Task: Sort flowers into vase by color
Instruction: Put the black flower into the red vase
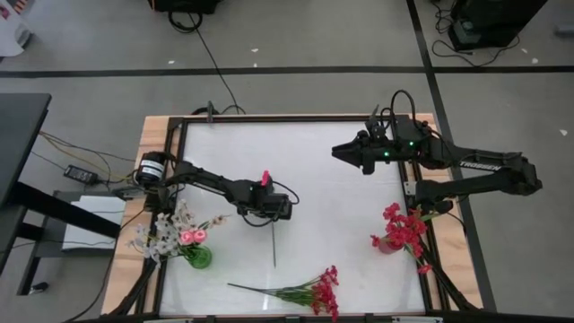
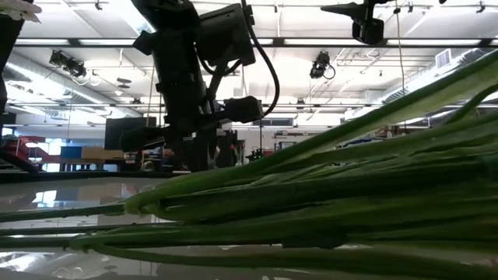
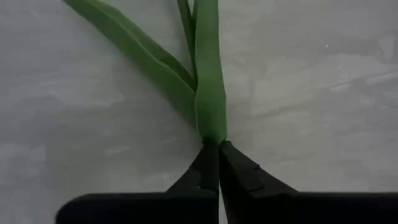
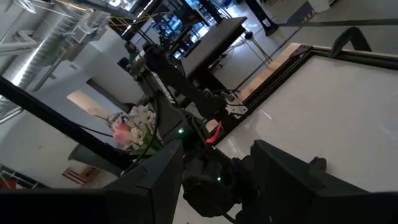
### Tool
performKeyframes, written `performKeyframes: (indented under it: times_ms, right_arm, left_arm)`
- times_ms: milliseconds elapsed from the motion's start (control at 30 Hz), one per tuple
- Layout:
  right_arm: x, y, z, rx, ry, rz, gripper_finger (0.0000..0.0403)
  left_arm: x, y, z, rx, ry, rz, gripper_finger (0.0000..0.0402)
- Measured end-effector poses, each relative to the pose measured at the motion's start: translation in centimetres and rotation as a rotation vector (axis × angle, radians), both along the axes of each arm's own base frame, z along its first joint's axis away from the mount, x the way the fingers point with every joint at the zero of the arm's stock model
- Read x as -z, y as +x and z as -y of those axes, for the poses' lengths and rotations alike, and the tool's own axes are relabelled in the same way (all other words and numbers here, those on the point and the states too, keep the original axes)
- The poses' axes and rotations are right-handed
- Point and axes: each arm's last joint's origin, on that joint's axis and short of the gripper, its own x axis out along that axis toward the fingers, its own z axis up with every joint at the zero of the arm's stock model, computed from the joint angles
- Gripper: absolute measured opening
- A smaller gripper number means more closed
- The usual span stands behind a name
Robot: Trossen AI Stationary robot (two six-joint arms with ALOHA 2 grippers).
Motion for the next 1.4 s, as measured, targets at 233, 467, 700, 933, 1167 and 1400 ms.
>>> performKeyframes:
  times_ms: [233,467,700,933,1167,1400]
  right_arm:
    - [0.0,0.0,0.0,0.001,-0.004,0.0,0.0203]
    - [0.3,0.4,0.1,0.013,-0.024,-0.014,0.0203]
    - [0.6,1.2,-0.2,0.014,-0.008,-0.022,0.0203]
    - [0.6,2.1,-1.1,0.024,-0.007,0.007,0.0203]
    - [0.8,4.1,-2.1,0.003,-0.078,0.076,0.0203]
    - [0.4,4.6,-2.5,0.016,-0.161,0.128,0.0203]
  left_arm:
    - [-2.7,-0.9,-0.5,0.087,0.092,0.039,0.0003]
    - [-7.1,-1.0,-1.2,0.206,0.259,0.216,0.0002]
    - [-11.8,-1.4,-2.5,0.283,0.41,0.423,0.0002]
    - [-16.7,-2.0,-4.0,0.418,0.632,0.639,0.0002]
    - [-20.0,-1.3,-3.8,0.648,0.788,0.957,0.0002]
    - [-20.1,-1.2,-3.7,0.67,0.799,0.963,0.0002]
